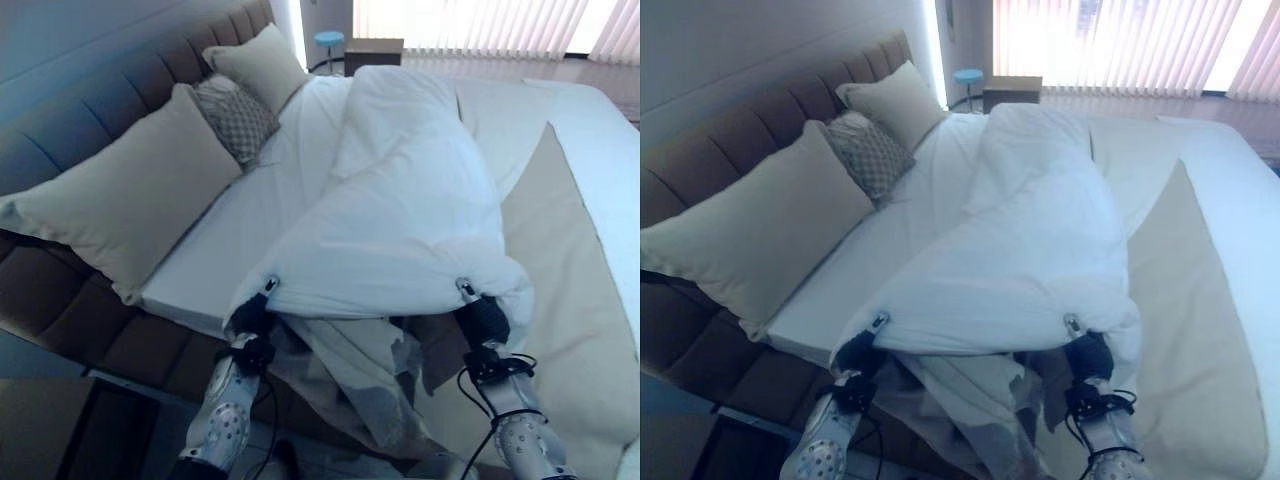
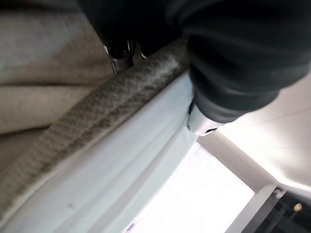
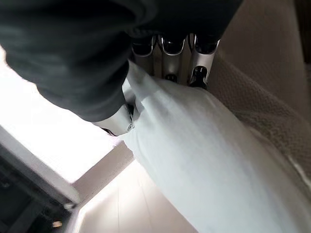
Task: Make the bed
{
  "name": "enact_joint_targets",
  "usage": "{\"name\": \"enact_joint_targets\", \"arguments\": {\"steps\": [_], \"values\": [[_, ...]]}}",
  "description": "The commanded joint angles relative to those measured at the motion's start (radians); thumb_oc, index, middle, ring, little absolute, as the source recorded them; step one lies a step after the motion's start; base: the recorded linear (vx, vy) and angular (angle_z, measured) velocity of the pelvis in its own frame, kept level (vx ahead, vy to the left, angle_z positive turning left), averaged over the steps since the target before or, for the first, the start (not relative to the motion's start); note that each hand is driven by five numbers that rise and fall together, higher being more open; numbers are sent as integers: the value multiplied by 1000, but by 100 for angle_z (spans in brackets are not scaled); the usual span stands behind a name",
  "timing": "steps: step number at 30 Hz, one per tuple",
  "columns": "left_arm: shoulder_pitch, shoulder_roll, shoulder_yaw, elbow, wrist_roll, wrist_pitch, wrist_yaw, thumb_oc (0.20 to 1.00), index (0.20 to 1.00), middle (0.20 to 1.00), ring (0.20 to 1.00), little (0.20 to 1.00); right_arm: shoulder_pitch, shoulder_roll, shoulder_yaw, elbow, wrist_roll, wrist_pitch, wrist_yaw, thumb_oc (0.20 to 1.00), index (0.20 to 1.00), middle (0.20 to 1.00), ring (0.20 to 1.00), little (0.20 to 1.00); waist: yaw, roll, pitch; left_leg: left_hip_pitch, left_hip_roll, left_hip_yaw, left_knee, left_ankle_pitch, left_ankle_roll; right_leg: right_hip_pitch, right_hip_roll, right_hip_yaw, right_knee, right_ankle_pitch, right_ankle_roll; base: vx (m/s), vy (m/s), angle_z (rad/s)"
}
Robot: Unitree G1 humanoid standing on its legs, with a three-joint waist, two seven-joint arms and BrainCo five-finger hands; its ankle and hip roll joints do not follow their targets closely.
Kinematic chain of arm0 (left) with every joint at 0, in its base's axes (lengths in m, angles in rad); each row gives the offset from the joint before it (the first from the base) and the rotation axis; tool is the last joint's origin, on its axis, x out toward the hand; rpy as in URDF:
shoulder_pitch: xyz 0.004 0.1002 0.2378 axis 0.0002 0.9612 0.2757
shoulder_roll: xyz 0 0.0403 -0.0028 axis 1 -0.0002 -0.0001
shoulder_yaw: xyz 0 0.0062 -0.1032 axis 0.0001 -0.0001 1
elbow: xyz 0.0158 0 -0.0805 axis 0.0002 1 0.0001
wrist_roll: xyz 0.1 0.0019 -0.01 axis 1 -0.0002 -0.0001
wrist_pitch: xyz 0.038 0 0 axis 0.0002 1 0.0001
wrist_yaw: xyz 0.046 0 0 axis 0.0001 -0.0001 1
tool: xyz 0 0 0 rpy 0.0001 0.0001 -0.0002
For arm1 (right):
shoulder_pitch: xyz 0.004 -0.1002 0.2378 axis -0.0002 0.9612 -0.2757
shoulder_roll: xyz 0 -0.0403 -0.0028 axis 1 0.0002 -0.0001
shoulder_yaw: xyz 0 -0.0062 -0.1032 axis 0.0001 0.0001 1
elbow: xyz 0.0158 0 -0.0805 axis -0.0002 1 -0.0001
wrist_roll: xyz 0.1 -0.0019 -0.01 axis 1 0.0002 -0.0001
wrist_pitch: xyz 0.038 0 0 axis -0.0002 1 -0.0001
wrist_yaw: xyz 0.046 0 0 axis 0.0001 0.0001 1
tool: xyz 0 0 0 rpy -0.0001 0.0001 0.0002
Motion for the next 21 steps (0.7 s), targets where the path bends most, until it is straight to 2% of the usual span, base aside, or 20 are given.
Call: {"name": "enact_joint_targets", "arguments": {"steps": [1,2,3,4,5,6,7,8,9,11,12,13,15,16,17,18,20,21], "values": [[-24,105,241,-241,3,-213,-20,200,200,200,200,200,-77,-61,-169,21,8,-114,6,200,200,200,200,200,46,-41,-55,100,-112,-1,12,-133,14,-52,106,-41,-329,179,-13,27,51,-39],[-12,99,240,-245,-3,-204,-28,200,200,200,200,200,-70,-65,-170,13,4,-112,4,200,200,200,200,200,39,-38,-59,89,-111,-16,45,-148,16,-58,116,13,-351,167,-36,-8,69,-3],[-4,85,225,-239,-6,-203,-32,200,200,200,200,200,-70,-78,-164,15,3,-112,4,200,200,200,200,200,26,-39,-70,68,-125,-20,84,-139,16,-84,171,66,-371,165,-82,-4,43,21],[-3,85,225,-239,-6,-203,-32,200,200,200,200,200,-70,-78,-164,15,3,-112,4,200,200,200,200,200,26,-39,-71,67,-125,-19,84,-139,16,-85,172,66,-371,165,-82,145,85,50],[10,71,242,-237,4,-205,-42,200,200,200,200,200,-89,-78,-157,23,10,-125,6,200,200,200,200,200,62,-22,-69,63,-126,-43,214,-165,-5,-56,152,40,-379,144,-77,112,101,42],[20,73,247,-241,-1,-204,-46,200,200,200,200,200,-103,-79,-149,31,8,-123,1,200,200,200,200,200,76,-20,-63,38,-129,-53,240,-144,-9,-38,151,23,-388,130,-115,125,141,17],[20,75,251,-237,-5,-207,-40,200,200,200,200,200,-105,-81,-143,43,7,-120,-1,200,200,200,200,200,84,-23,-63,21,-126,-93,256,-135,-19,-25,170,59,-398,114,-124,-8,170,-21],[23,80,261,-240,-18,-214,-37,200,200,200,200,200,-116,-85,-141,51,12,-119,-1,200,200,200,200,200,85,-34,-65,2,-81,-96,262,-128,-40,-5,164,65,-407,114,-111,62,218,-23],[26,77,270,-242,-24,-216,-36,200,200,200,200,200,-126,-88,-140,64,16,-118,-5,200,200,200,200,200,85,-40,-69,-12,-15,-73,255,-123,-54,10,146,61,-416,106,-97,58,304,-5],[26,86,278,-250,-27,-228,-30,200,200,200,200,200,-127,-95,-135,67,31,-113,-6,200,200,200,200,200,89,-51,-80,-50,112,-65,183,-36,-70,12,111,85,-405,89,-79,47,397,-8],[23,91,279,-252,-27,-233,-23,200,200,200,200,200,-123,-104,-133,71,31,-110,-7,200,200,200,200,200,93,-48,-85,-53,146,-85,131,9,-80,10,99,97,-393,78,-70,54,507,-35],[16,96,277,-250,-28,-235,-16,200,200,200,200,200,-126,-116,-136,70,30,-109,-15,200,200,200,200,200,94,-37,-85,-49,153,-124,102,35,-91,11,84,114,-381,74,-60,38,367,-38],[9,97,278,-249,-37,-231,-19,200,200,200,200,200,-135,-120,-144,75,35,-106,-17,200,200,200,200,200,91,-29,-87,-28,137,-134,68,22,-96,4,71,118,-369,80,-54,37,382,-26],[2,93,262,-258,-37,-221,-26,200,200,200,200,200,-119,-112,-163,53,32,-109,-18,200,200,200,200,200,80,-23,-88,-11,99,-102,50,-29,-105,23,18,112,-354,106,-34,51,446,-20],[1,94,262,-258,-37,-221,-26,200,200,200,200,200,-119,-111,-163,52,32,-108,-19,200,200,200,200,200,79,-25,-89,-14,96,-103,48,-25,-103,23,16,110,-358,111,-34,128,585,10],[-22,107,232,-249,-17,-212,-32,200,200,200,200,200,-100,-102,-180,31,3,-100,-21,200,200,200,200,200,69,-43,-83,-2,24,-93,67,-84,-68,39,-56,109,-322,188,-10,107,390,45],[-17,114,230,-247,3,-211,-27,200,200,200,200,200,-96,-79,-177,33,-5,-101,-26,200,200,200,200,200,70,-45,-71,33,-22,-60,62,-120,-29,38,-93,92,-290,228,-4,106,424,75],[-16,116,236,-246,10,-211,-22,200,200,200,200,200,-99,-73,-169,39,-12,-95,-25,200,200,200,200,200,74,-39,-69,51,-27,-47,60,-135,-19,37,-96,67,-263,230,2,63,231,47]]}}
